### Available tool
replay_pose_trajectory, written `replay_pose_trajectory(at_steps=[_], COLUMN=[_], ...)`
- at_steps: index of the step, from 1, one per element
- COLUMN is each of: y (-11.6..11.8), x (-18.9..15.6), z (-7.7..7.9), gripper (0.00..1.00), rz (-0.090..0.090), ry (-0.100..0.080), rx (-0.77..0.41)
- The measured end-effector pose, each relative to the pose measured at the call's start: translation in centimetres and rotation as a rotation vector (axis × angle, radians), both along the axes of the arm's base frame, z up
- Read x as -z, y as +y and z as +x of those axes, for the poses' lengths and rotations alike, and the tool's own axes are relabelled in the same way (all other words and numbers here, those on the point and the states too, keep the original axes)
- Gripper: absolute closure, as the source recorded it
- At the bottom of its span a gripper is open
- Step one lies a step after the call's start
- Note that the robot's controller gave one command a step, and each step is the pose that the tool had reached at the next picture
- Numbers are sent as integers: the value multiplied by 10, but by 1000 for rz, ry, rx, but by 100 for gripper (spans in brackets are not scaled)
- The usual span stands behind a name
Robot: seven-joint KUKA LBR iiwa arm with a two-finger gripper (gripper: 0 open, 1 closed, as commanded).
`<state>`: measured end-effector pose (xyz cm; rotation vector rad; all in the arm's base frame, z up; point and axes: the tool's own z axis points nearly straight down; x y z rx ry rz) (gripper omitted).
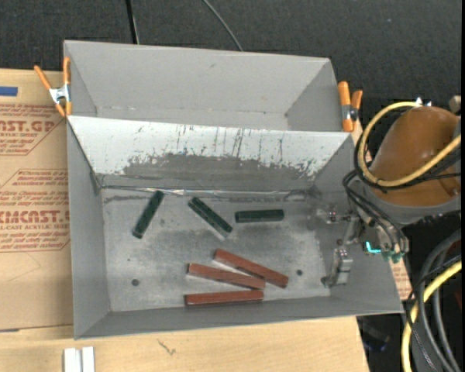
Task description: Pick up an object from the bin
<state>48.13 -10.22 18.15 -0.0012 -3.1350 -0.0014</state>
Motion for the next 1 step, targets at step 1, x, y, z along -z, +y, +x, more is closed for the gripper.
replay_pose_trajectory(at_steps=[1], y=[0], x=[-3], z=[2], gripper=[0], rz=[-1], ry=[-7], rx=[-1])
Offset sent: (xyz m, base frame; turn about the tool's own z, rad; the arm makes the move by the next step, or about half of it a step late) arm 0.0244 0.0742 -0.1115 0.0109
